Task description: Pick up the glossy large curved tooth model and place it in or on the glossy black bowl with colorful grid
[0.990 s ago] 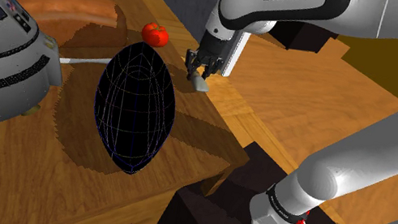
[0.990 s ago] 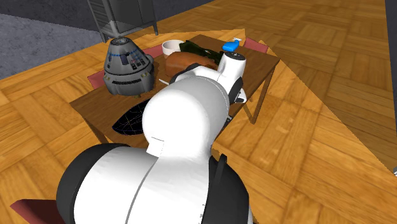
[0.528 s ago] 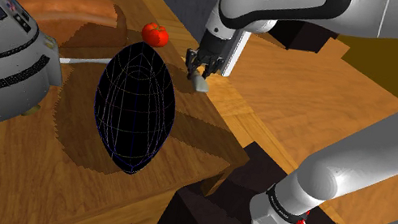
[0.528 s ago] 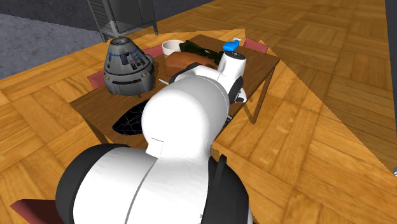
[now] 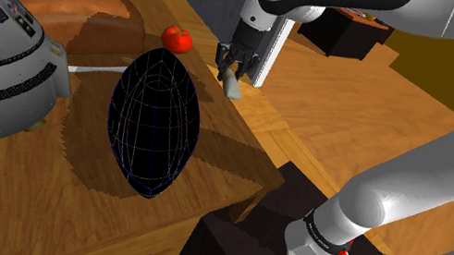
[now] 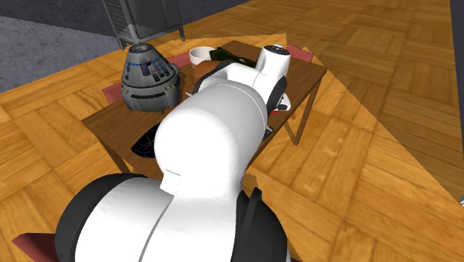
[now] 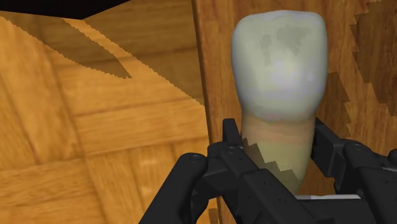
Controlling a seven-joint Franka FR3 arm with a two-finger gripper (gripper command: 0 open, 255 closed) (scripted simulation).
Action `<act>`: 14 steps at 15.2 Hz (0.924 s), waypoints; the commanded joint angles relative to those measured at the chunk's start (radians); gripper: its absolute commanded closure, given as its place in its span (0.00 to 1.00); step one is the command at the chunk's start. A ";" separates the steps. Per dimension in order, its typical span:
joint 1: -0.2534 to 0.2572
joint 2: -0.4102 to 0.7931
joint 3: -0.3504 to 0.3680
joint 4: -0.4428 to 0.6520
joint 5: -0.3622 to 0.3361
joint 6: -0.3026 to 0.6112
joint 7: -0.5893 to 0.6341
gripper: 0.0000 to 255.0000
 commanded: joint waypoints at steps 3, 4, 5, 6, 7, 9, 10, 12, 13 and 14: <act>-0.002 -0.010 -0.004 0.046 -0.002 -0.057 0.005 1.00; -0.002 -0.012 -0.005 0.058 -0.003 -0.070 0.006 1.00; -0.002 -0.014 -0.006 0.069 -0.003 -0.083 0.008 1.00; -0.003 -0.016 -0.007 0.081 -0.004 -0.097 0.009 1.00; -0.003 -0.017 -0.007 0.093 -0.004 -0.110 0.011 1.00; -0.004 -0.019 -0.009 0.118 -0.005 -0.137 0.014 1.00; -0.004 -0.020 -0.010 0.131 -0.006 -0.150 0.015 1.00; -0.005 -0.020 -0.011 0.157 -0.007 -0.176 0.018 1.00; -0.005 -0.020 -0.012 0.171 -0.008 -0.190 0.020 1.00; -0.006 -0.020 -0.012 0.184 -0.009 -0.203 0.022 1.00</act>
